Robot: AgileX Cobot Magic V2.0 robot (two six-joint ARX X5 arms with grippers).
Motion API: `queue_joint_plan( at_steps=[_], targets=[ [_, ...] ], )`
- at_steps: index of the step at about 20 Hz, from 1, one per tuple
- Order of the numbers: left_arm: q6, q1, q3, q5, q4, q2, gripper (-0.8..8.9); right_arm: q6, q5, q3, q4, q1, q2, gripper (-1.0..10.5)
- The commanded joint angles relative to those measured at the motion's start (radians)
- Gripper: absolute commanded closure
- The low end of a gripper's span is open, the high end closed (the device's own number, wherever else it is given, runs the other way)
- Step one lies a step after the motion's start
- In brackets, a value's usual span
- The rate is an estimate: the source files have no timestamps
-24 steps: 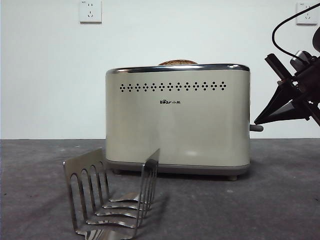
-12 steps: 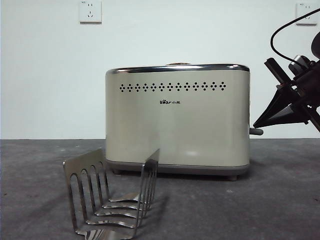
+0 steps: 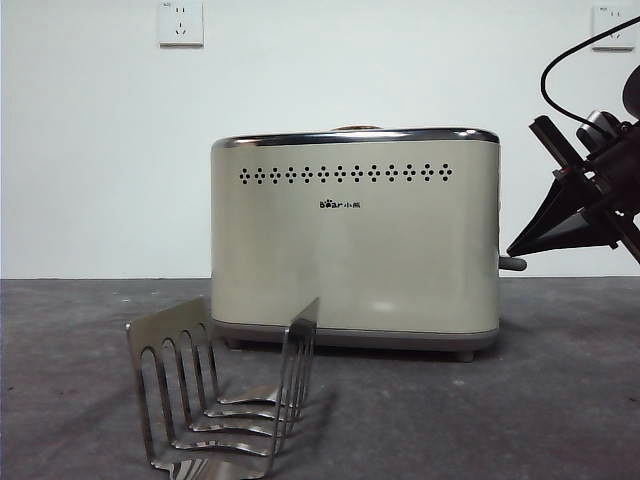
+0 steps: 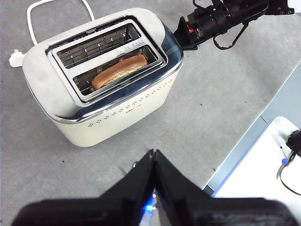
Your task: Pick up a slice of bread from the rack,put the bread on the toaster,press the button
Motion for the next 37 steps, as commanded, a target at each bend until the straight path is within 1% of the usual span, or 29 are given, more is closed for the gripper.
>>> queue_joint_plan(
  at_steps=[1, 6, 10, 17, 26, 32, 37],
  targets=[
    [-0.006, 0.000, -0.006, -0.002, 0.003, -0.003, 8.22, -0.013, 0.071, -0.047, -0.066, 0.006, 0.056, 9.5],
    [-0.006, 0.000, -0.006, -0.002, 0.003, -0.003, 8.22, -0.008, 0.070, -0.030, -0.070, 0.006, 0.056, 9.5],
    [-0.006, 0.000, -0.006, -0.002, 0.003, -0.003, 8.22, -0.007, 0.023, 0.011, -0.080, 0.006, 0.053, 9.5],
    [-0.006, 0.000, -0.006, -0.003, 0.003, -0.003, 8.22, -0.008, 0.022, 0.085, -0.138, 0.007, 0.038, 9.5],
    [-0.006, 0.000, -0.006, -0.003, 0.003, -0.003, 8.22, -0.012, 0.021, 0.139, -0.185, 0.007, -0.014, 9.5],
    [-0.003, 0.000, -0.006, -0.003, 0.003, -0.003, 8.22, -0.011, 0.018, 0.143, -0.196, 0.007, -0.093, 9.5],
    [0.004, 0.000, -0.006, -0.002, 0.003, -0.003, 8.22, -0.012, 0.019, 0.143, -0.259, 0.007, -0.220, 9.5]
  ],
)
